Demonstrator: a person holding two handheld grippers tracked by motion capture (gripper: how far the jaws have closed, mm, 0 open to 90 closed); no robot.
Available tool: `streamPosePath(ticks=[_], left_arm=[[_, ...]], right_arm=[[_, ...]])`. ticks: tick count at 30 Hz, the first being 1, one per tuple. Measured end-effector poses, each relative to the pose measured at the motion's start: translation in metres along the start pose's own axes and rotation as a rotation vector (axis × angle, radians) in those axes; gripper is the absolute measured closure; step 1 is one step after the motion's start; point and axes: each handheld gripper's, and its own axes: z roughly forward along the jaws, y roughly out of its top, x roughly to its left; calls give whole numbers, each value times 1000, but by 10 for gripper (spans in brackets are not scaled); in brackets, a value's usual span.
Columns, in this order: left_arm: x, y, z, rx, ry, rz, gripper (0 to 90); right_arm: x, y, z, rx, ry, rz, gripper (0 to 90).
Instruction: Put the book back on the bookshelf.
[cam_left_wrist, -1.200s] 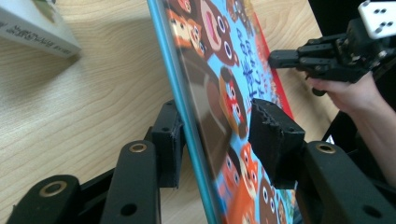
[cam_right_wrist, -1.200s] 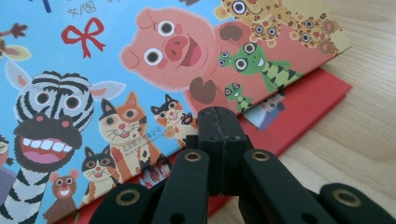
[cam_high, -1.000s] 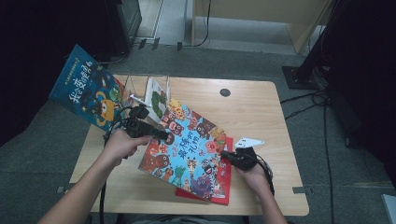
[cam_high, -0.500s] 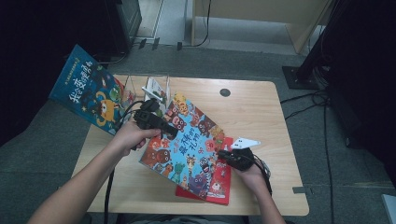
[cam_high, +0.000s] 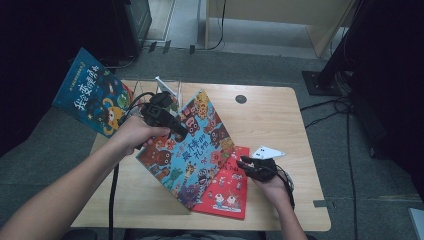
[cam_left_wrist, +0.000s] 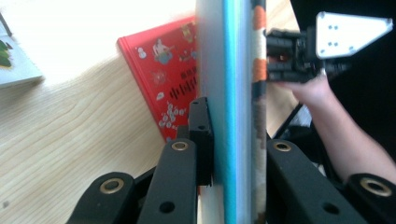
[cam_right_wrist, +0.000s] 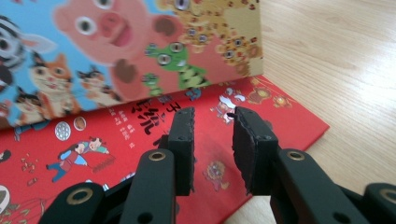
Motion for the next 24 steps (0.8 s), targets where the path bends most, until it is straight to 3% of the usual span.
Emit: streamPosePath(ticks=[3,7,18,24], left_arm=[[-4,-7,-11,-7,38,20,812],[-1,-17,-24,-23,63,0,813],[25,-60,-69,-120,56,-91,812],[41,-83,-86,-134,71,-148,808]], right_arm=[[1,2,3,-1,3,-8,693],[4,6,8,5,17,-20,690],[5,15,19,-7,41,-47,665],[8,18,28,16,58,-67,664]])
